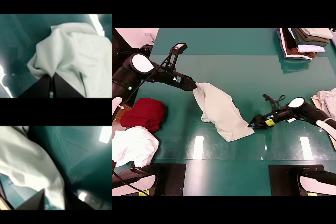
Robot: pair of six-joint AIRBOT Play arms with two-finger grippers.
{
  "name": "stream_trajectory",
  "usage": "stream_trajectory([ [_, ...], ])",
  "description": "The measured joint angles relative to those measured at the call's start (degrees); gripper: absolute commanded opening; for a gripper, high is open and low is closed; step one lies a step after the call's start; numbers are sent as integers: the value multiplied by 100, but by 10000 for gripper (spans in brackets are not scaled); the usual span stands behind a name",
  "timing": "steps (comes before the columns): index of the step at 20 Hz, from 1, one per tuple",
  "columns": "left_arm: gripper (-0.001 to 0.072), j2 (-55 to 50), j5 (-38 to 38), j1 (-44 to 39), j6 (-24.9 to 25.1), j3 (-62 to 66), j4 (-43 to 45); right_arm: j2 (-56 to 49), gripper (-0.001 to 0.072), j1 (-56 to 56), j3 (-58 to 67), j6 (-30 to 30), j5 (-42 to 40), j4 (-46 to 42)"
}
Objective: Fold the shirts.
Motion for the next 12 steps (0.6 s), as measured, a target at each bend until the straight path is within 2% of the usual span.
stream_trajectory([
  [1, 34, 0, -13, 0, 0, 0, 0, -63, 17, 83, 61, -13, -46, -79],
  [6, 34, 188, -138, 0, -33, 81, 26, -79, 15, 166, 658, 61, 205, -601],
  [12, 34, 1178, -286, 0, -44, 1353, 188, 1141, 15, -479, 2424, 664, 706, -1641],
])
